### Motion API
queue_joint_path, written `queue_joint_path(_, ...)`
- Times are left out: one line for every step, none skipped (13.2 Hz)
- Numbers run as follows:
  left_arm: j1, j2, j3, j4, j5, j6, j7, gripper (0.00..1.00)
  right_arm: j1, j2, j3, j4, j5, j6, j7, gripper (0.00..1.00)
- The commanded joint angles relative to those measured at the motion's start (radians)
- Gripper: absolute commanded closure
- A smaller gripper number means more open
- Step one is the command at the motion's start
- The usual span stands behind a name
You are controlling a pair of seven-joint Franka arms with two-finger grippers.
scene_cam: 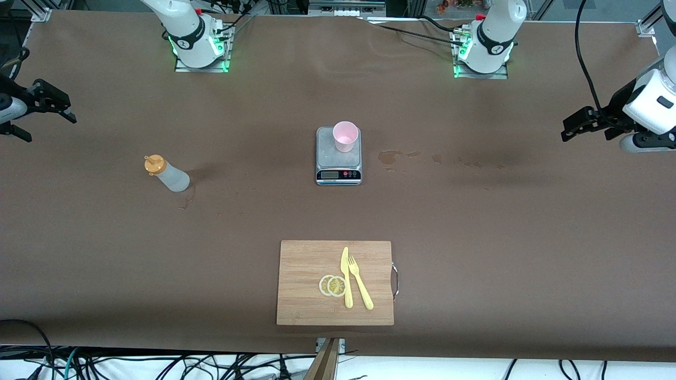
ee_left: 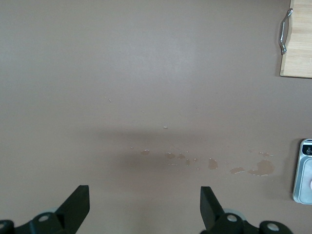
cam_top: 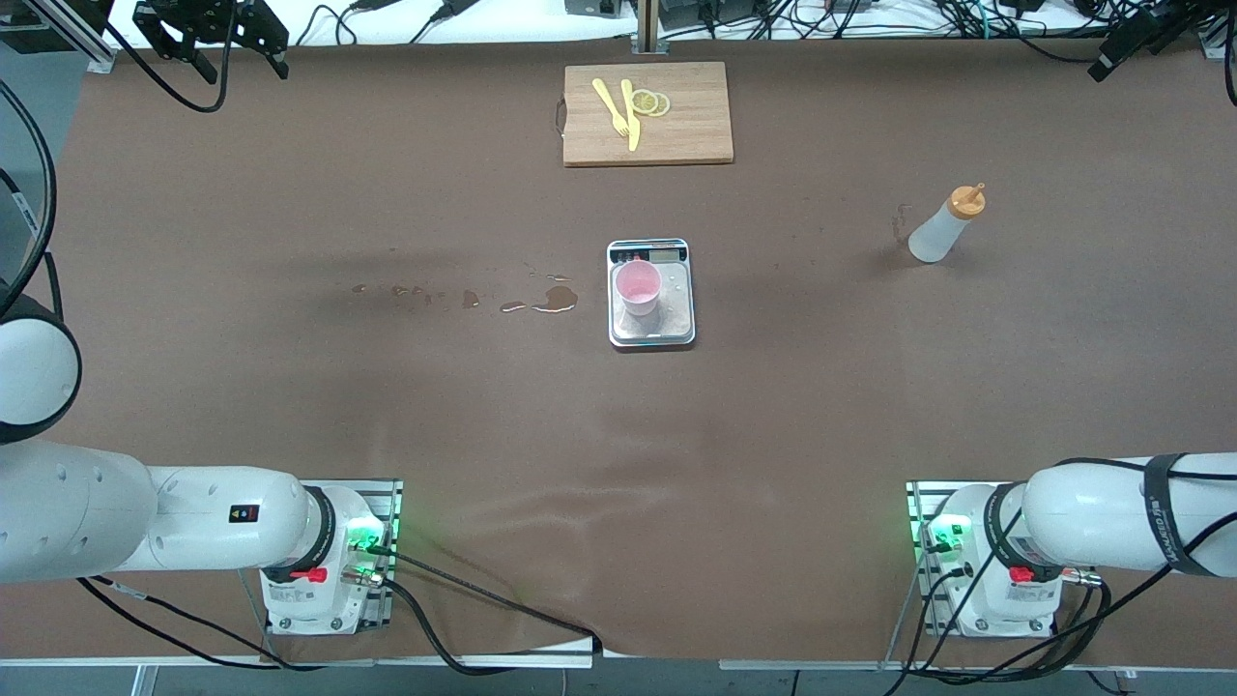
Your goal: Add sauce to pink cup with both arms
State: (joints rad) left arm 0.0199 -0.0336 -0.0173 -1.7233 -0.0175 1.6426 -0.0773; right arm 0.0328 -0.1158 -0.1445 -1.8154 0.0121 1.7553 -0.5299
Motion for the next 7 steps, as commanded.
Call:
queue_joint_path(0.005, 0.012, -0.004, 0.033, 0.010, -0.026, -0.009, 0.00, 0.025, -0.018, 0.006, 0.039, -0.036, -0.052, 0.186, 0.00)
queue_joint_path(0.005, 0.014, -0.006, 0.034, 0.010, -0.026, -0.009, 0.00, 0.039, -0.012, 0.017, 0.065, -0.062, -0.063, 0.233, 0.00)
queue_joint_path(0.005, 0.012, -0.004, 0.034, 0.010, -0.026, -0.006, 0.00, 0.041, -0.002, 0.013, 0.083, -0.064, -0.060, 0.237, 0.00)
queue_joint_path(0.005, 0.012, -0.004, 0.034, 0.010, -0.026, -0.005, 0.00, 0.039, 0.011, 0.008, 0.099, -0.060, -0.063, 0.231, 0.00)
queue_joint_path(0.005, 0.012, -0.006, 0.034, 0.010, -0.026, -0.009, 0.00, 0.038, 0.025, 0.006, 0.114, -0.058, -0.066, 0.231, 0.00)
queue_joint_path(0.005, 0.012, -0.006, 0.034, 0.010, -0.026, -0.009, 0.00, 0.039, 0.030, 0.008, 0.119, -0.055, -0.071, 0.243, 0.00)
queue_joint_path(0.005, 0.012, -0.006, 0.034, 0.010, -0.026, -0.009, 0.00, 0.039, 0.030, 0.011, 0.120, -0.052, -0.071, 0.251, 0.00)
